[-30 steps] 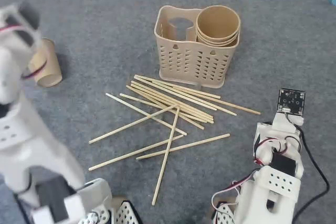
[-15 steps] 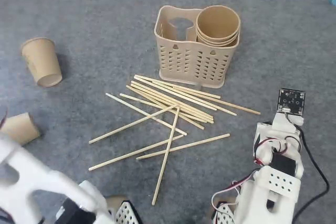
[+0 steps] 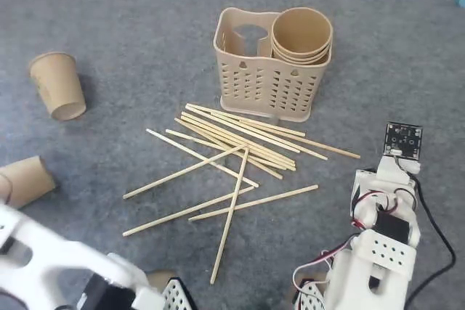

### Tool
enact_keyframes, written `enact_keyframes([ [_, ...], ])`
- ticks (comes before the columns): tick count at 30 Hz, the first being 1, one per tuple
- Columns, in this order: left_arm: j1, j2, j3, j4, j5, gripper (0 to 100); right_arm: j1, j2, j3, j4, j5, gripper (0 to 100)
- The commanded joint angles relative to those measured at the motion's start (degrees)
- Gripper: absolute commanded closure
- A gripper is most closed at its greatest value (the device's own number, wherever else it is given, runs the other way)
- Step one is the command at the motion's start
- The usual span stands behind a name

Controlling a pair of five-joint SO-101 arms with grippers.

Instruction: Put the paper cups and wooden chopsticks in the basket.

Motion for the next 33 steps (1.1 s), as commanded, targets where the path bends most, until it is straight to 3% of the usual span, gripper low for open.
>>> enact_keyframes([
  [1,-0.4,-2.5,1.0,-4.9,-1.1,78,-0.7,-1.4,-0.5,-0.6,1.2,77.9],
  [9,0.5,10.8,-3.9,-7.1,-1.1,79,-0.7,-1.8,-0.6,0.9,1.2,77.9],
  [20,5.1,34.5,-25.4,9.3,-1.1,79,-0.7,-1.8,-0.6,0.9,1.2,77.9],
  [27,10.2,30.1,-27.6,16.9,-1.1,97,-0.7,-1.8,-0.7,0.9,1.2,77.9],
  [33,15.2,18.0,-27.6,23.7,-1.1,98,-0.7,-1.8,-0.7,0.9,1.2,77.9],
])
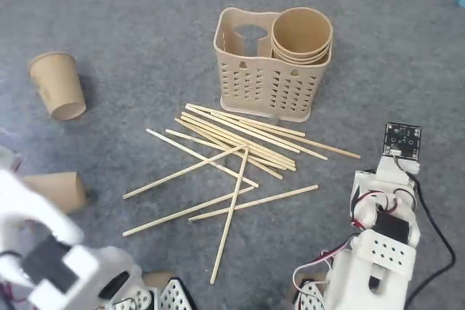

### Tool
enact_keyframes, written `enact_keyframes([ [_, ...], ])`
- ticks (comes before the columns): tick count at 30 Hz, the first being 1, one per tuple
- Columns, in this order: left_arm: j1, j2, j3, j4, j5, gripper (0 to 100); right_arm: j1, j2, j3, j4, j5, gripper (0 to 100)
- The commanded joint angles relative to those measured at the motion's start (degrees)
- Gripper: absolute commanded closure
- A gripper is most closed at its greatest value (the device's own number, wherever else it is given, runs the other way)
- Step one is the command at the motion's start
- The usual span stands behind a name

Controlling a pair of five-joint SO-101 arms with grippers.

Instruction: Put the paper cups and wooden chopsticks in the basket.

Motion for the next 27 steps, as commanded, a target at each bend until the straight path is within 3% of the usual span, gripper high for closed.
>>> enact_keyframes([
  [1,4.0,-10.9,-1.8,4.1,-0.8,98,-0.6,-1.8,-0.7,0.2,1.2,77.9],
  [6,8.4,-21.1,-1.8,9.5,-0.8,98,-0.3,-1.8,-0.8,0.2,1.2,77.9],
  [10,6.2,-27.4,-1.9,11.0,-1.0,96,-0.3,-1.8,-0.8,0.2,1.2,77.9],
  [14,0.4,-29.1,-1.9,13.8,-0.9,81,-0.3,-1.8,-0.8,0.2,1.2,77.9],
  [16,-1.4,-27.2,-1.8,15.2,-0.9,75,-0.3,-1.8,-0.8,0.2,1.2,77.9],
  [27,-3.1,3.3,-11.0,13.6,-3.1,77,-0.3,-1.8,-0.8,0.3,1.3,77.9],
])
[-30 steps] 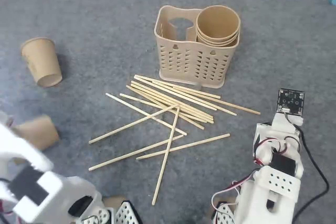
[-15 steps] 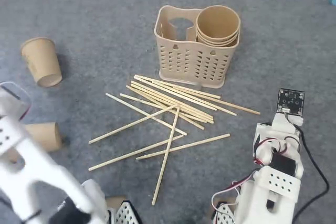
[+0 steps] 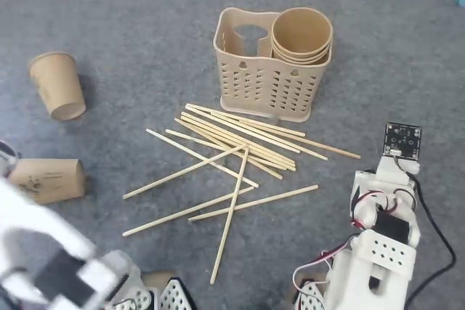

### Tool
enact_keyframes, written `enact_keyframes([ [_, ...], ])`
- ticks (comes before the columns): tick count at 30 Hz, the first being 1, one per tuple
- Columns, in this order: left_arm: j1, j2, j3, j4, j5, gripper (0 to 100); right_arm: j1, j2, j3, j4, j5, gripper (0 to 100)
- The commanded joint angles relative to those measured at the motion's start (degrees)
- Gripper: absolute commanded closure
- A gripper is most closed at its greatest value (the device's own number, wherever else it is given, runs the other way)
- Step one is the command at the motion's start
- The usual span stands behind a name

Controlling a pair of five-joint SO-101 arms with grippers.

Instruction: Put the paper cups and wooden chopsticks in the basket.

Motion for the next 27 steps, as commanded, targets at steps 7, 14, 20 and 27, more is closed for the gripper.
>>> enact_keyframes([
  [7,-0.4,16.4,-13.2,-1.0,-0.8,77,-0.3,-1.8,-0.8,0.3,1.3,77.9],
  [14,0.0,16.6,-13.2,-1.1,-0.9,84,-0.3,-1.8,-0.8,0.3,1.3,77.9],
  [20,2.7,16.9,-11.7,0.0,-3.3,96,-0.3,-1.8,-0.8,0.3,1.3,77.9],
  [27,6.7,16.4,-6.2,-0.2,-3.4,96,-0.3,-1.8,-0.8,0.3,1.3,77.9],
])
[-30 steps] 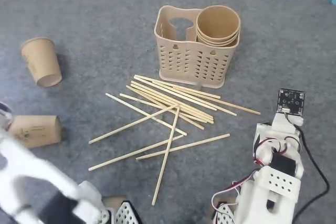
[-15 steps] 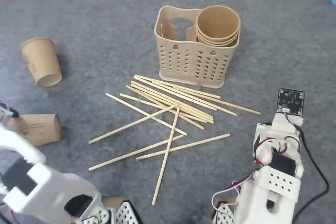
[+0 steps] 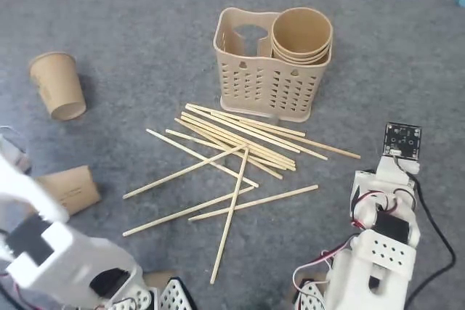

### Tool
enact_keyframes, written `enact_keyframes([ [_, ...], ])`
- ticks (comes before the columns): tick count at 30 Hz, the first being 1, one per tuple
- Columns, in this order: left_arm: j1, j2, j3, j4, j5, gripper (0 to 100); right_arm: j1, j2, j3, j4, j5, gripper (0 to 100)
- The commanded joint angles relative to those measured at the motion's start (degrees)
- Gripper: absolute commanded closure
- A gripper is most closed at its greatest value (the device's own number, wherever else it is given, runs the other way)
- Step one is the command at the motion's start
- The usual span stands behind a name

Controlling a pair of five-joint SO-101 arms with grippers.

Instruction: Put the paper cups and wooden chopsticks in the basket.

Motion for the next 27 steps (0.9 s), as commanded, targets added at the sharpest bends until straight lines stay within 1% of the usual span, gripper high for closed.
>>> enact_keyframes([
  [1,2.2,-1.0,0.7,-0.1,-0.5,96,-0.3,-1.8,-0.8,0.3,1.3,77.9],
  [7,4.9,-1.1,-0.5,1.9,-0.4,96,-0.3,-1.8,-0.8,0.3,1.3,77.9],
  [14,9.3,-1.1,-8.1,10.3,0.3,96,-0.2,-1.8,-0.8,0.3,1.3,77.9],
  [17,11.3,-1.1,-12.7,14.3,2.0,96,-0.2,-1.8,-0.8,0.3,1.3,77.9],
  [22,14.9,-1.1,-19.7,21.6,2.3,96,-0.2,-1.8,-0.9,0.3,1.3,77.9],
  [24,16.4,-1.1,-20.4,23.3,2.3,96,-0.2,-1.8,-0.9,0.3,1.3,77.9],
  [27,17.1,-1.1,-20.8,23.6,2.3,96,-0.2,-1.8,-0.9,0.3,1.3,77.9],
])
